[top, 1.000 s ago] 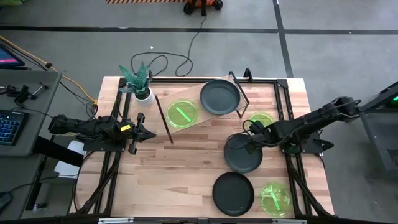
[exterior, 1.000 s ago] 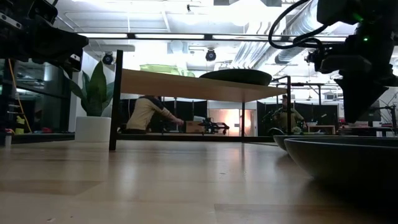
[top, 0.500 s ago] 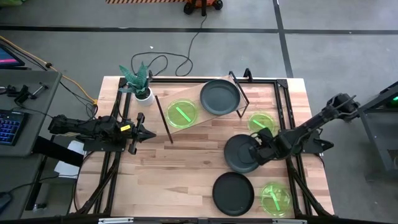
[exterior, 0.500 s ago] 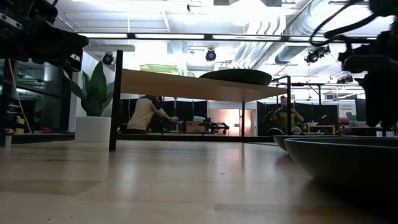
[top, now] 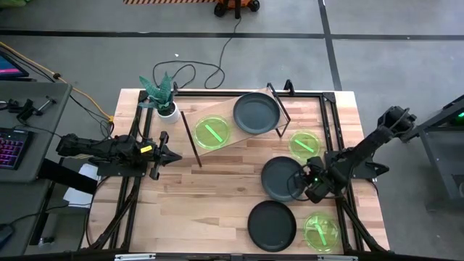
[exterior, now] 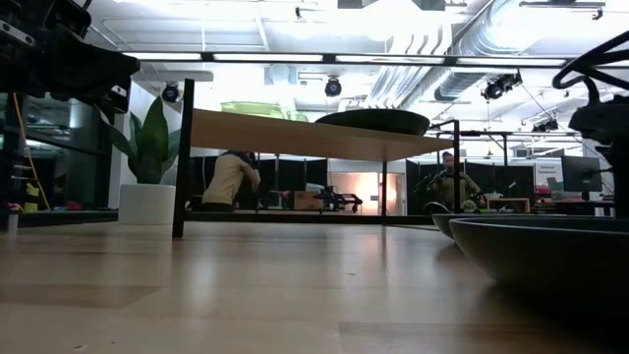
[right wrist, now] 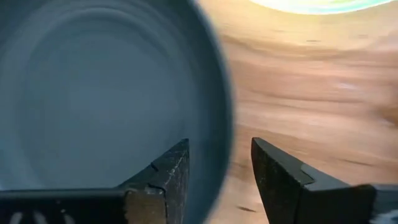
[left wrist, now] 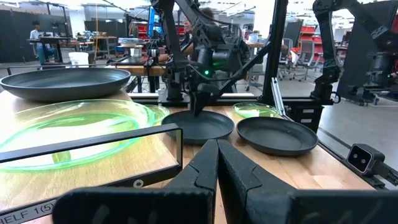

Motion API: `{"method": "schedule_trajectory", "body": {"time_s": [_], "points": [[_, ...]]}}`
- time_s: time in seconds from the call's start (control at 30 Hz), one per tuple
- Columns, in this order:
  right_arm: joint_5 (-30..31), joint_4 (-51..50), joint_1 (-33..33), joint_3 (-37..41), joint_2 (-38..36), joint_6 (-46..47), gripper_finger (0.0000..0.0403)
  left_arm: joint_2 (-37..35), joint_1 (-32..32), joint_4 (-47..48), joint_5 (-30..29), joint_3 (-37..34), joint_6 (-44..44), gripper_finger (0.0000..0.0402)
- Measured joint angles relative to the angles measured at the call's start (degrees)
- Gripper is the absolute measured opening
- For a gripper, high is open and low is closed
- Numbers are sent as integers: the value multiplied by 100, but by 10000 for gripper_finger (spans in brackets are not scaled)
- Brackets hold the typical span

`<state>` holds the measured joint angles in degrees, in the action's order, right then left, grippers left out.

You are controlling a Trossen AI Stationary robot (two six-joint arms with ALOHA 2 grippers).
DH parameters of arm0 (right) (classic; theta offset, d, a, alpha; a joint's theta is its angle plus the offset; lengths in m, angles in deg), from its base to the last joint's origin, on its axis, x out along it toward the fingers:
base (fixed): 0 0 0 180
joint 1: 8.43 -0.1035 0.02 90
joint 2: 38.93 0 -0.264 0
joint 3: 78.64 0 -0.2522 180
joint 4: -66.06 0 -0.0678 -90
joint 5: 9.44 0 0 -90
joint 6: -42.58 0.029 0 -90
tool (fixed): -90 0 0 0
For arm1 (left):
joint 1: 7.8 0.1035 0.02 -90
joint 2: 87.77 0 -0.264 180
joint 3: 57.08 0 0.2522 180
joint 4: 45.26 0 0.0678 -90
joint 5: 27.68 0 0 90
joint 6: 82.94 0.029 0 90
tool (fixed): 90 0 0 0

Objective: Place and stack plates onto a shelf
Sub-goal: Stack the top black plate on top of the black plate on the shelf

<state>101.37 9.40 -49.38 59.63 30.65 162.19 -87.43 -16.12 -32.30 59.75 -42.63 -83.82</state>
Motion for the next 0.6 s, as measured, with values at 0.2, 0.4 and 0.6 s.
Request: {"method": "schedule_trajectory", "body": {"time_s": [0.2,0.4,0.6], "points": [[311,1057,-23,395,-1,-142,149,0,0,2,0,0,2,0],[359,1134,-25,483,-7,-157,117,0,0,2,0,0,2,0],[942,1171,-13,412,0,-257,14,0,-2,0,2,0,2,0]]}}
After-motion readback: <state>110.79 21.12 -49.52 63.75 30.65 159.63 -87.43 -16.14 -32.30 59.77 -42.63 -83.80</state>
